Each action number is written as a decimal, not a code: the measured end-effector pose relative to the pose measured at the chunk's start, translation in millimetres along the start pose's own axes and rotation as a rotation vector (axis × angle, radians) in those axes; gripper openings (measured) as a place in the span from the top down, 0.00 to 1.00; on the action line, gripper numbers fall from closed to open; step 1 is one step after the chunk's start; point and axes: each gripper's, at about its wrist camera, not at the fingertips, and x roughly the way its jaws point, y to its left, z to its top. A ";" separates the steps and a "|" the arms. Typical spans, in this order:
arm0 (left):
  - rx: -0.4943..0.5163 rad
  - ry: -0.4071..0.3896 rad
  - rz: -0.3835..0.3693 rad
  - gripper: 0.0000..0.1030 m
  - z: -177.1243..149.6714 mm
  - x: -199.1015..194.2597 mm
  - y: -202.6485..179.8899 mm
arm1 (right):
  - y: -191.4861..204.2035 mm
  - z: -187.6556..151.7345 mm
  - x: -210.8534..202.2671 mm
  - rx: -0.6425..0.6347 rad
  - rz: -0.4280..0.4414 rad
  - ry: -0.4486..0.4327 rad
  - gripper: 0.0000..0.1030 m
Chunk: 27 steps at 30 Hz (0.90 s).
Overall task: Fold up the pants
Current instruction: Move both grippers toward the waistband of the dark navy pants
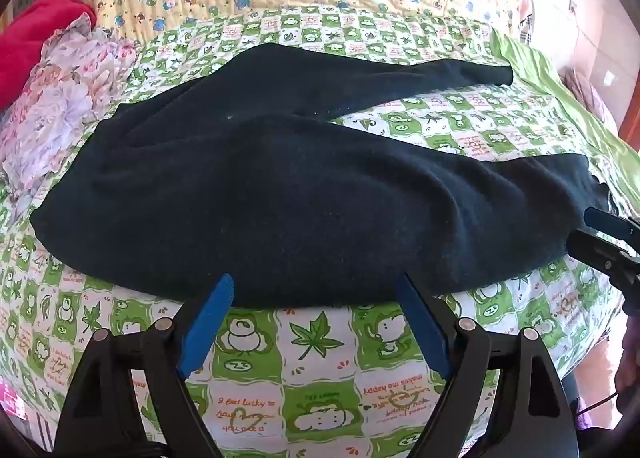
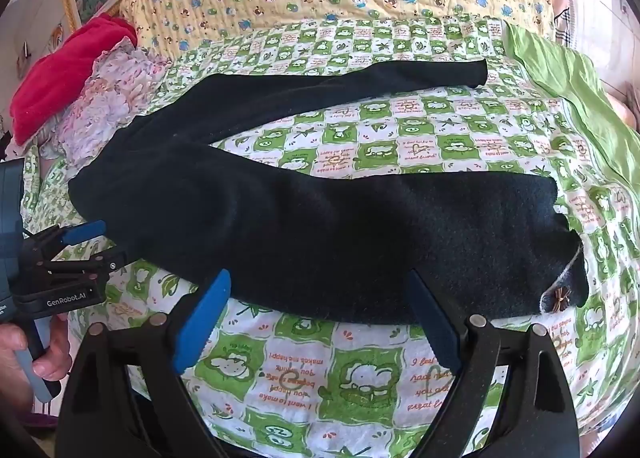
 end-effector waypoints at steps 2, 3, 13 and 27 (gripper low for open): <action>0.000 0.001 -0.001 0.18 -0.1 0.1 -0.1 | -0.1 -0.4 0.5 -0.002 -0.001 0.001 0.13; -0.001 0.002 -0.001 0.18 -0.3 0.0 -0.2 | -0.4 -0.6 0.9 -0.002 -0.001 0.002 0.13; -0.002 0.005 -0.013 0.18 -0.2 0.6 -0.8 | 2.3 0.3 3.5 -0.002 -0.004 0.002 0.13; 0.003 0.010 -0.030 0.18 2.6 2.2 -2.7 | -11.9 1.1 0.8 0.030 -0.014 0.003 0.13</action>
